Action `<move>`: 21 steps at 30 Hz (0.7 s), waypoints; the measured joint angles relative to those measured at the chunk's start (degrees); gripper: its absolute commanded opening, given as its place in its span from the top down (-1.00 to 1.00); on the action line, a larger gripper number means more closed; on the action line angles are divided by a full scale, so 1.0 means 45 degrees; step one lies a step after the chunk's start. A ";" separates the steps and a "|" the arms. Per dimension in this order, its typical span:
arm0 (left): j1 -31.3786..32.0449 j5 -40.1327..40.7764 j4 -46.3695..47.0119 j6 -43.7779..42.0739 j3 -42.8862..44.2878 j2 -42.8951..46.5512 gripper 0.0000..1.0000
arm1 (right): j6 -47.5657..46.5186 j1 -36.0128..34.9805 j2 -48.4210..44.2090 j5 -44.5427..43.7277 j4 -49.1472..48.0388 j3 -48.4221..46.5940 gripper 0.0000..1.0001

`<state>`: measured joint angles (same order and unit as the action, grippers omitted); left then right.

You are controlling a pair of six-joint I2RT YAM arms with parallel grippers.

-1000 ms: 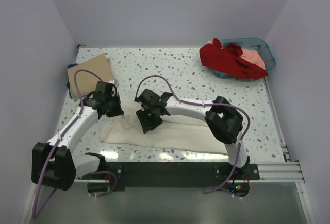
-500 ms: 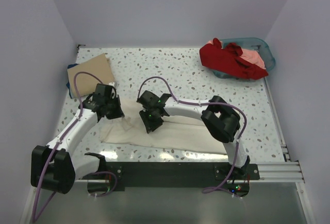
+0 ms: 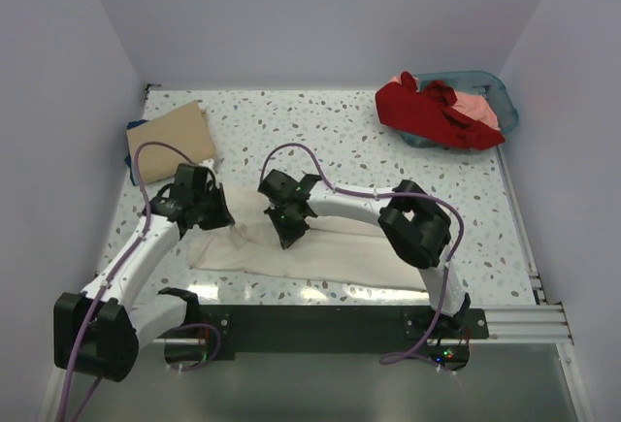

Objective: Fold and stack the t-shirts
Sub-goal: Fold the tshirt

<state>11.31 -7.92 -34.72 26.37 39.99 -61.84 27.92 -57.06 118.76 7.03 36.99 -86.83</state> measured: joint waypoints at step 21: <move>-0.0005 -0.2633 -0.1899 0.0340 -0.0986 0.0704 1.00 | -0.1666 0.0029 0.0024 0.0559 0.4051 -0.2069 1.00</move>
<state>11.29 -19.77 -43.27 27.90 35.55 -58.67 20.43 -56.93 118.87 9.54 55.22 -96.14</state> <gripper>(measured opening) 0.018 0.061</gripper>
